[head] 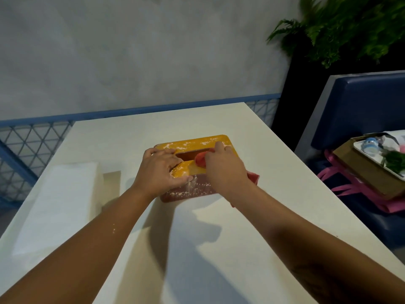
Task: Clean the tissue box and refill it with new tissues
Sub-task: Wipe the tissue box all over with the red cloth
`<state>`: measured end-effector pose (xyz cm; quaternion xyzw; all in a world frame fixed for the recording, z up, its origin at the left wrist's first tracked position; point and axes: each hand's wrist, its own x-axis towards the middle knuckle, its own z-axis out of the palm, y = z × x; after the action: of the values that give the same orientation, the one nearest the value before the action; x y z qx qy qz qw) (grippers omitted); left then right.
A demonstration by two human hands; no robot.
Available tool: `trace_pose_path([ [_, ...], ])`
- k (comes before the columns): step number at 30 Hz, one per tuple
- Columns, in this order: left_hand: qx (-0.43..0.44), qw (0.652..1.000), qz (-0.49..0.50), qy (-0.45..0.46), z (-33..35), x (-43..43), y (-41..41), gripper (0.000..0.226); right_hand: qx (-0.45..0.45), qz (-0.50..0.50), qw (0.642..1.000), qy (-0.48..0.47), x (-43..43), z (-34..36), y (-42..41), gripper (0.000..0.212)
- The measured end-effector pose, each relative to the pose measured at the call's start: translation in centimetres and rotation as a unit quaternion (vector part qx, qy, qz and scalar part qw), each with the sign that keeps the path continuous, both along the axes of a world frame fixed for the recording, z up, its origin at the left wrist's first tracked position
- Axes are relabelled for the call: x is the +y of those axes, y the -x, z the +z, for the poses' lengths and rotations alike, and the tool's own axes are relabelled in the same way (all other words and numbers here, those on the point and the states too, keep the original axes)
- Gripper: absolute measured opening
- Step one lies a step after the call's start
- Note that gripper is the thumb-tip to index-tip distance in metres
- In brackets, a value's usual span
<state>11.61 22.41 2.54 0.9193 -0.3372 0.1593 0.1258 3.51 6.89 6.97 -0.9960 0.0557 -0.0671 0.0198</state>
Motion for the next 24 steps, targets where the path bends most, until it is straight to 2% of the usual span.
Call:
trace_pose_path([
  [5, -0.005, 1.000, -0.013, 0.001, 0.1, 0.1, 0.0, 0.079, -0.007, 0.020, 1.000, -0.004, -0.7, -1.0, 1.6, 0.035],
  [12, -0.005, 1.000, -0.030, -0.003, 0.1, 0.3, -0.4, 0.081, 0.043, -0.123, 0.991, 0.017, -3.2, 0.8, -1.6, 0.032],
  [16, 0.001, 0.999, -0.034, 0.005, -0.1, 0.4, -0.6, 0.080, 0.043, -0.176, 0.983, -0.030, -2.2, 1.3, -4.0, 0.038],
  [21, -0.001, 1.000, -0.019, -0.014, -0.2, 0.3, -0.6, 0.079, 0.025, -0.104, 0.994, 0.021, -0.8, 0.2, -4.0, 0.042],
  [24, -0.003, 0.999, -0.016, -0.027, -0.3, 0.3, -0.6, 0.082, 0.027, -0.079, 0.996, 0.031, -1.8, 0.0, -3.1, 0.037],
])
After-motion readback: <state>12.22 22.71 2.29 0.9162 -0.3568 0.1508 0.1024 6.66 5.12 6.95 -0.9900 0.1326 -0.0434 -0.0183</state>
